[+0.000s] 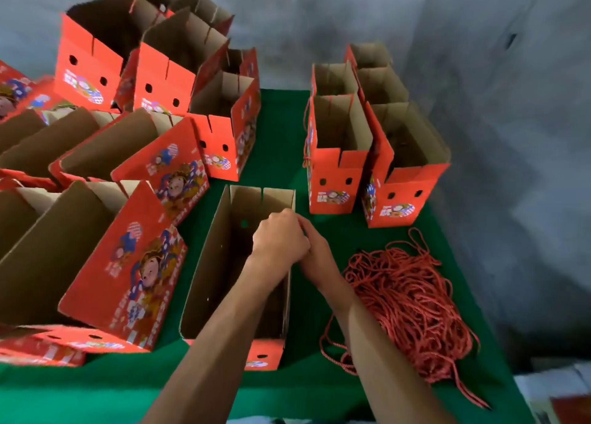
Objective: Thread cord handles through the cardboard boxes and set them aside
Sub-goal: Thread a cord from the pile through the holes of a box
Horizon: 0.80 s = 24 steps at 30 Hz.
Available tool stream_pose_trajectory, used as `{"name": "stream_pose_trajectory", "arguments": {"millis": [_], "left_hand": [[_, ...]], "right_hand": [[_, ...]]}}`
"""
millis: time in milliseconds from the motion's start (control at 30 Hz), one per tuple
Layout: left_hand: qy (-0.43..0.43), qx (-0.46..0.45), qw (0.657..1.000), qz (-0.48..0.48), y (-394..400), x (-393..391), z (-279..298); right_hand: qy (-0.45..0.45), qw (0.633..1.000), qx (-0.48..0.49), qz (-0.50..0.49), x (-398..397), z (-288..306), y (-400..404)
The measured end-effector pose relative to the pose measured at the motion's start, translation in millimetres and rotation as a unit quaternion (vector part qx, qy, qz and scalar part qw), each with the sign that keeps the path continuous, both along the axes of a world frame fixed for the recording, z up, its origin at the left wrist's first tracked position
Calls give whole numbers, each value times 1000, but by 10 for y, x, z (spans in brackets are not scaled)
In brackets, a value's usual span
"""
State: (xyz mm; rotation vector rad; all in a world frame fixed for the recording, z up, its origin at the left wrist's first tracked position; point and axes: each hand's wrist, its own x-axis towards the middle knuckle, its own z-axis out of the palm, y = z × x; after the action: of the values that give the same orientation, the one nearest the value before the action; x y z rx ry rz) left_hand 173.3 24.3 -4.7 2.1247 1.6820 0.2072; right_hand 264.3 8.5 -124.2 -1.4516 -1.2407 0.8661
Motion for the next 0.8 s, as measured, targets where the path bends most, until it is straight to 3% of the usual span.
{"name": "stream_pose_trajectory", "arguments": {"millis": [267,367,467,600,800], "left_hand": [[7,-84,994,-74,-25,229,-30],[2,-135,988,-81,40,226,-108],[-55,-187,978,-73,87,178,-192],[-139,-260,955,-28,104,100,-248],[-156,-273,949,3,129,-13,-248]], "right_hand": [[-41,998,18,-49,265,-147,-312],[-131,988,-63,-50,360,-295,-422],[-221,947,-231,-32,451,-537,-589],[-209,897,-389,-31,455,-856,-829],[-297,872,-389,-14,305,-1061,-953]]}}
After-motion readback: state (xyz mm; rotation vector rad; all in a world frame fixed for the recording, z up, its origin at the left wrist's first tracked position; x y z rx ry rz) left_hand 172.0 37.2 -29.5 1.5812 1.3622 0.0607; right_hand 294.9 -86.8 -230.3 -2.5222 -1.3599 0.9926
